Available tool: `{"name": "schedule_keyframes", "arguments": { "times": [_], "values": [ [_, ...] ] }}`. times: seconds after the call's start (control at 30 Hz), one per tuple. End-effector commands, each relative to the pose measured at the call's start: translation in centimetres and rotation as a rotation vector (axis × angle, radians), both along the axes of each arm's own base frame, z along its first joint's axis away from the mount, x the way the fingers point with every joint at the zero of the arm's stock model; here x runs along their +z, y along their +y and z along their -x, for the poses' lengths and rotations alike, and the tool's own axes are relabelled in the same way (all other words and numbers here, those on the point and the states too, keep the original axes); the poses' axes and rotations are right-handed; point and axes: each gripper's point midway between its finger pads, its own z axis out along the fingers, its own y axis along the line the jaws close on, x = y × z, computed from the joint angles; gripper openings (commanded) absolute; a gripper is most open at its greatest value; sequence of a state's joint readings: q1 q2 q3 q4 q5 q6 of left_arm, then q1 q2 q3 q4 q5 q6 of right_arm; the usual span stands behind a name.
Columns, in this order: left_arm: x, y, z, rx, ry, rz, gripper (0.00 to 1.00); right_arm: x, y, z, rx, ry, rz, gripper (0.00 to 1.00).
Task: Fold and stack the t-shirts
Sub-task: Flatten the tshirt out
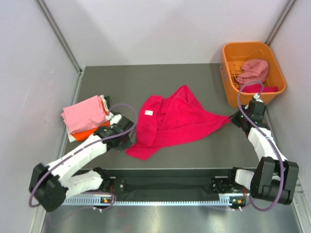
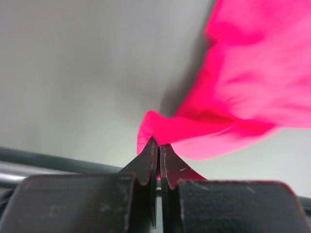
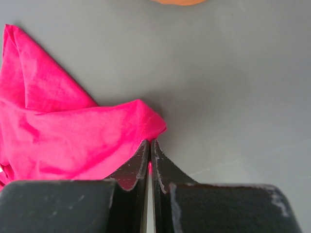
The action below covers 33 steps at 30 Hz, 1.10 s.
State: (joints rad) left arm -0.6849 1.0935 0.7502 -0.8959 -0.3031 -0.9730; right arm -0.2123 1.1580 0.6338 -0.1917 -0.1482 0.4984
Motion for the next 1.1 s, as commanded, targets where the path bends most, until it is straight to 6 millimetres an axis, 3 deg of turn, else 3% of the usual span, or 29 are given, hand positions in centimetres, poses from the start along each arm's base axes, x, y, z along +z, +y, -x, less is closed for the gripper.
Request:
{"name": "schedule_keyframes", "arguments": {
  "times": [0.0,0.13,0.23,0.33,0.53,0.67,0.8,0.87,0.93,1.07],
  "values": [
    [3.1,-1.6,-2.4,0.013,-0.107,0.235,0.00,1.4,0.1,-0.3,0.013,-0.044,0.009,0.00],
    [8.0,1.2,-6.9,0.147,-0.263,0.310,0.00,1.1,0.2,-0.1,0.018,-0.010,0.012,0.00],
    [10.6,2.2,-9.9,0.184,-0.300,0.347,0.00,0.5,0.4,0.5,0.014,0.023,0.031,0.00],
    [11.3,1.9,-12.0,0.173,-0.281,0.415,0.00,-0.9,1.6,1.4,0.037,0.095,0.032,0.00],
    [11.2,2.4,-13.3,0.188,-0.324,0.393,0.00,-2.9,4.4,4.4,0.050,0.199,0.027,0.04],
    [12.3,5.2,-14.0,0.279,-0.414,0.304,0.00,-4.4,5.0,8.2,-0.019,0.285,0.064,0.03],
    [13.4,7.7,-14.9,0.365,-0.468,0.221,0.00,-6.4,5.1,10.9,-0.070,0.360,0.040,0.16],
    [13.7,7.2,-15.4,0.351,-0.484,0.247,0.00,-6.7,4.9,11.2,-0.084,0.359,0.046,0.19],
    [13.6,6.2,-15.8,0.317,-0.497,0.300,0.00,-6.8,4.6,11.2,-0.100,0.339,0.052,0.41],
    [13.0,5.8,-15.9,0.307,-0.512,0.326,0.00,-6.9,5.4,10.5,-0.056,0.313,0.030,0.47]
  ]
}}
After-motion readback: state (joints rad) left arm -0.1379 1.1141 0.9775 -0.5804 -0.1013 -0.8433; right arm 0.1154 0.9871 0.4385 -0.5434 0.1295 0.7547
